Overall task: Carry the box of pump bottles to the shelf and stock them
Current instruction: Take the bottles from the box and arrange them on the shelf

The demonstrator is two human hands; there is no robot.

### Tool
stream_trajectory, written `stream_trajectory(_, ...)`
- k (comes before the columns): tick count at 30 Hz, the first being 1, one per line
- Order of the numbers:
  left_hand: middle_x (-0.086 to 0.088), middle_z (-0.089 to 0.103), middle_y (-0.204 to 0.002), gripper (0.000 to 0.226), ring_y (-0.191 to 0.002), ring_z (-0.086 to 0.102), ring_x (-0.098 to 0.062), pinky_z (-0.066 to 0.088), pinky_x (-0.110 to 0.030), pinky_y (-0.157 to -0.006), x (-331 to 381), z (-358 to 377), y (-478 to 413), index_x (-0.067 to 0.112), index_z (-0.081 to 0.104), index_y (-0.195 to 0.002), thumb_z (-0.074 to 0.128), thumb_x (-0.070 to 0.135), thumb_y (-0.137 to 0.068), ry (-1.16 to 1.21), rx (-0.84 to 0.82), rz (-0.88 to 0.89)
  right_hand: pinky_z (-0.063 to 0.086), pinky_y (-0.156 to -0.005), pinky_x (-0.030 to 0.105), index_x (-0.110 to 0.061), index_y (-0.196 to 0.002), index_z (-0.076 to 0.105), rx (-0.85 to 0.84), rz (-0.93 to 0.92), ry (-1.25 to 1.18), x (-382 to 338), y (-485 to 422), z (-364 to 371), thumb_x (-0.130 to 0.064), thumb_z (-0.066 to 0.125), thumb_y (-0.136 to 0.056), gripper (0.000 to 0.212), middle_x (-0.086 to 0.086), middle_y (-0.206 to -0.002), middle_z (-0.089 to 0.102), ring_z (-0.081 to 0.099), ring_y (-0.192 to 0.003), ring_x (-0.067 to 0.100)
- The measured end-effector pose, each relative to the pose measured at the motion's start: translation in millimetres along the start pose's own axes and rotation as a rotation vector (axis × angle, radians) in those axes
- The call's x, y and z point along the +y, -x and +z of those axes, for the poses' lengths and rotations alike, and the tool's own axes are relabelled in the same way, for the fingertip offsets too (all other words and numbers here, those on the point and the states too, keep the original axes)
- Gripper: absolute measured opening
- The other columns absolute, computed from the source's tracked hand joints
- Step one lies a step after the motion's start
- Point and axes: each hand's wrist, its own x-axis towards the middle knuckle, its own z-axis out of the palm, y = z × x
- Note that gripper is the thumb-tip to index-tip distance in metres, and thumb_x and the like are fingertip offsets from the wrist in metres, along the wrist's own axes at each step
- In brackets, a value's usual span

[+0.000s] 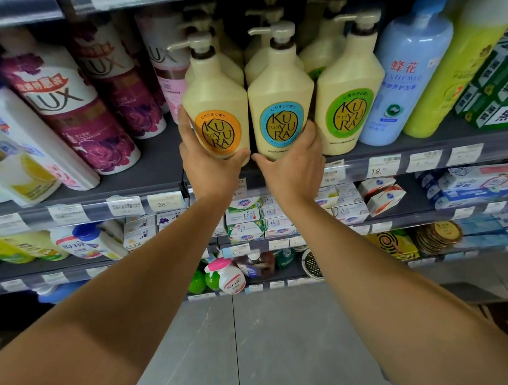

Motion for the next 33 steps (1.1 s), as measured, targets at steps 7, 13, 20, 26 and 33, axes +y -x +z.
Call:
stream_trajectory(7, -0.003, 0.057, -0.128, 0.126, -0.117, 0.057, -0.018, 0.050, -0.042, -0.099, -1, -1, -1, 0.041, 0.015, -0.149, 0.090, 0.029, -0.048, -0.020, 0.009, 0.018, 0.042, -0.092, 0.036, -0.004, -0.134, 0.041, 0.085, 0.067, 0.027, -4, -2, 14, -0.058, 0.082, -0.054, 0.104, 0.013, -0.126, 0.054, 0.055, -0.110, 0.030)
stream_trajectory(13, -0.002, 0.057, -0.129, 0.129, -0.120, 0.056, -0.018, 0.048, -0.041, -0.101, 1, -1, 1, 0.043, 0.008, -0.148, 0.088, 0.031, -0.048, -0.027, -0.010, -0.012, 0.041, -0.097, 0.030, -0.006, -0.136, 0.043, 0.117, 0.003, -0.114, 6, 3, -9, -0.051, 0.080, -0.064, 0.093, 0.012, -0.133, 0.050, 0.050, -0.120, 0.026)
stream_trajectory(20, -0.001, 0.054, -0.133, 0.128, -0.123, 0.053, -0.018, 0.045, -0.042, -0.104, 0, 1, 3, 0.041, 0.007, -0.149, 0.090, 0.027, -0.052, -0.016, -0.009, -0.031, 0.040, -0.102, 0.044, -0.006, -0.140, 0.036, 0.196, 0.211, -0.154, 49, -28, -31, -0.044, 0.085, -0.060, 0.101, 0.013, -0.136, 0.044, 0.045, -0.125, 0.029)
stream_trajectory(26, -0.001, 0.055, -0.133, 0.127, -0.123, 0.055, -0.019, 0.047, -0.044, -0.103, -3, 1, 1, 0.042, 0.009, -0.148, 0.090, 0.029, -0.052, -0.041, -0.009, -0.015, 0.033, -0.100, 0.041, -0.010, -0.142, 0.033, 0.130, 0.228, 0.035, 55, -44, -27, -0.055, 0.080, -0.062, 0.104, 0.009, -0.136, 0.050, 0.048, -0.124, 0.027)
stream_trajectory(33, -0.001, 0.057, -0.130, 0.126, -0.121, 0.056, -0.019, 0.048, -0.044, -0.102, -2, 1, 1, 0.042, 0.010, -0.148, 0.089, 0.031, -0.052, -0.053, -0.005, -0.006, 0.035, -0.095, 0.039, -0.012, -0.137, 0.039, 0.169, 0.223, 0.032, 53, -45, -28, -0.057, 0.080, -0.058, 0.099, 0.007, -0.129, 0.052, 0.051, -0.117, 0.026)
